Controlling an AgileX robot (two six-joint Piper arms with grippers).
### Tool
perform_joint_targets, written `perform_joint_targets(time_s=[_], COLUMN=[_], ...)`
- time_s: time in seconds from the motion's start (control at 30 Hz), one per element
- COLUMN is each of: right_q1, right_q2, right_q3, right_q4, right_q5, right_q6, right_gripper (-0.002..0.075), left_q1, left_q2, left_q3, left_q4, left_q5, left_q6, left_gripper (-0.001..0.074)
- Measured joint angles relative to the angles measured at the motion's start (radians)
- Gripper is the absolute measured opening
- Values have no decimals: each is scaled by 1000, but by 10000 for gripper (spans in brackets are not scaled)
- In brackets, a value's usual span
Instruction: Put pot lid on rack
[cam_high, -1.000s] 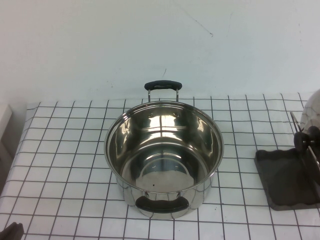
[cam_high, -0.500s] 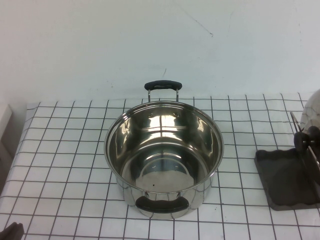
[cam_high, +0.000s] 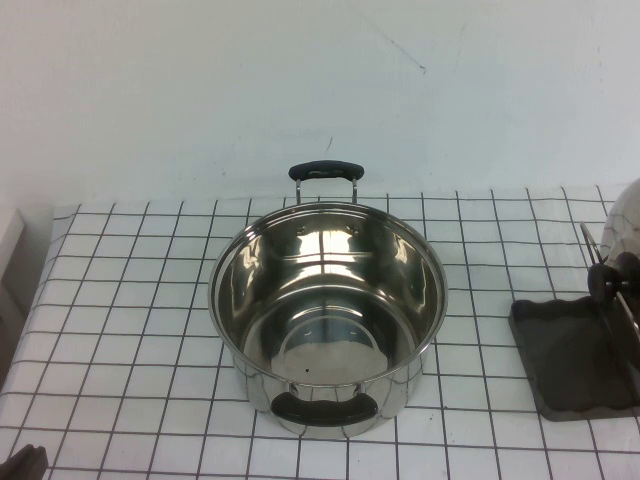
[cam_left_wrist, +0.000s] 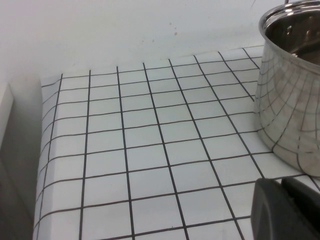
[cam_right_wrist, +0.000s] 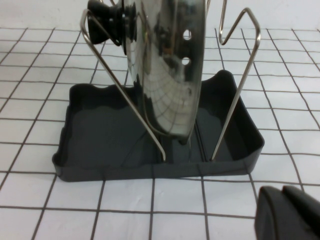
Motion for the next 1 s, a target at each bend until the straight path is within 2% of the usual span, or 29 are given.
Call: perform_joint_targets(time_s=[0.37,0.47,0.6,0.67,0.73,0.93,1.0], right_q1=[0,0,0,0,0,0,0], right_q2=[0,0,0,0,0,0,0], right_q3=[0,0,0,0,0,0,0], right_q4=[0,0,0,0,0,0,0], right_q5=[0,0,0,0,0,0,0], right_q6=[0,0,0,0,0,0,0], right_gripper=[-2,-2,-2,-2,-2,-2,-2], left_q1=[0,0,0,0,0,2,19], left_q2=[0,0,-10,-29,-55,-173,-226], left_q3=[0,0,0,0,0,0,0], left_q4=[-31,-175,-554,-777,-973,-1478,-1608], left_q5=[0,20,170,273,342,379,394], left_q6=[0,8,97,220,452,1468,1701], left_gripper=[-2,-2,-2,-2,-2,-2,-2])
